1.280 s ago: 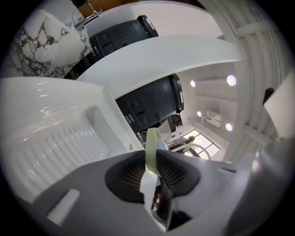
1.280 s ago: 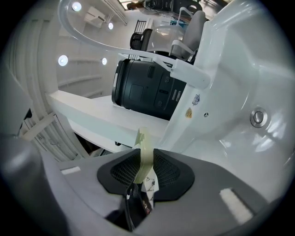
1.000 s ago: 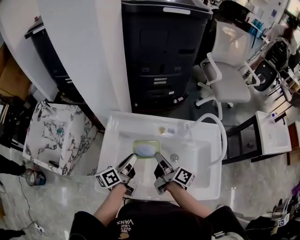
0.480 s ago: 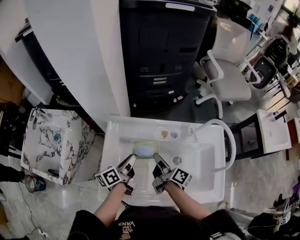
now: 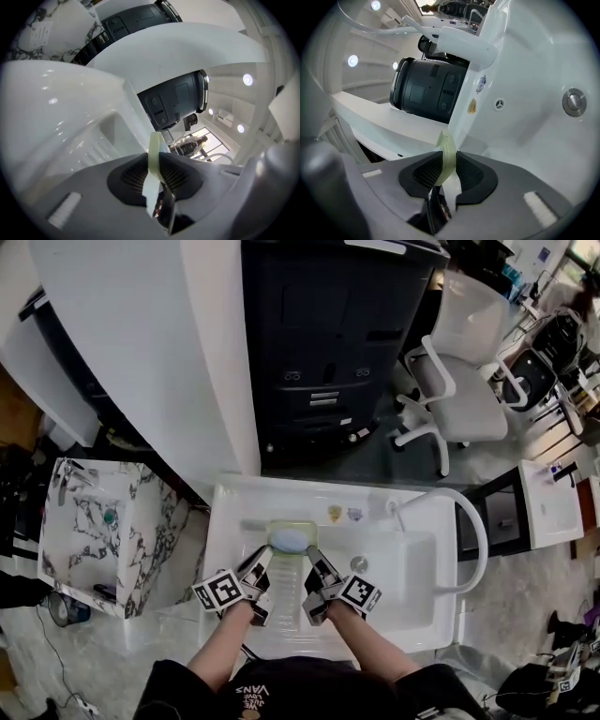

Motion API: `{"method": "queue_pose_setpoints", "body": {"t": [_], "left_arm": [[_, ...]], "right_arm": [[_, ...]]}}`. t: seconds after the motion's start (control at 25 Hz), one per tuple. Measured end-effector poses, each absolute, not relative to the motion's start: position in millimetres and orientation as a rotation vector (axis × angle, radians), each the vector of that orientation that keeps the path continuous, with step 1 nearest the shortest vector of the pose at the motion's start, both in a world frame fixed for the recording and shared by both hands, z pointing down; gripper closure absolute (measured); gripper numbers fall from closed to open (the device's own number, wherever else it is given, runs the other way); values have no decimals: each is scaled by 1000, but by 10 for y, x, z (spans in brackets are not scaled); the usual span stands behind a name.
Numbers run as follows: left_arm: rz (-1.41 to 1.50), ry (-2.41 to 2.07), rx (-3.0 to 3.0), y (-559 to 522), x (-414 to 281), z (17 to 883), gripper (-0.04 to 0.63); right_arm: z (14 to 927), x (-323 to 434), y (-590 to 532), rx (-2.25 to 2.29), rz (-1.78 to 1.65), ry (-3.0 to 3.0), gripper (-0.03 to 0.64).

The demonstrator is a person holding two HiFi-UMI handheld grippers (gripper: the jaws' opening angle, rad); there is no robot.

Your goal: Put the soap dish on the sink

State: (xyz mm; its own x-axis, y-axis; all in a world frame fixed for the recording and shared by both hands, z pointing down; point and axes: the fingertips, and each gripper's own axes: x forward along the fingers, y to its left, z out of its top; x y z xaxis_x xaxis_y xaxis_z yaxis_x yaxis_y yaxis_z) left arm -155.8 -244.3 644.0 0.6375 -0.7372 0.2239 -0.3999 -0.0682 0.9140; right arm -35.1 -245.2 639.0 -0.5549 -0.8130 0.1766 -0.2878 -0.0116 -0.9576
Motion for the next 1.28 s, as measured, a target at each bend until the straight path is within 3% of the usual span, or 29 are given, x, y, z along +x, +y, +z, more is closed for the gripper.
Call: {"method": "queue_pose_setpoints", "body": {"t": [1.28], "left_arm": [[-460,-978,1541,-2865,-1670,6779,468]], "right_arm": [[6707,-421,-2875,-1220,-1633,1747,528]]}}
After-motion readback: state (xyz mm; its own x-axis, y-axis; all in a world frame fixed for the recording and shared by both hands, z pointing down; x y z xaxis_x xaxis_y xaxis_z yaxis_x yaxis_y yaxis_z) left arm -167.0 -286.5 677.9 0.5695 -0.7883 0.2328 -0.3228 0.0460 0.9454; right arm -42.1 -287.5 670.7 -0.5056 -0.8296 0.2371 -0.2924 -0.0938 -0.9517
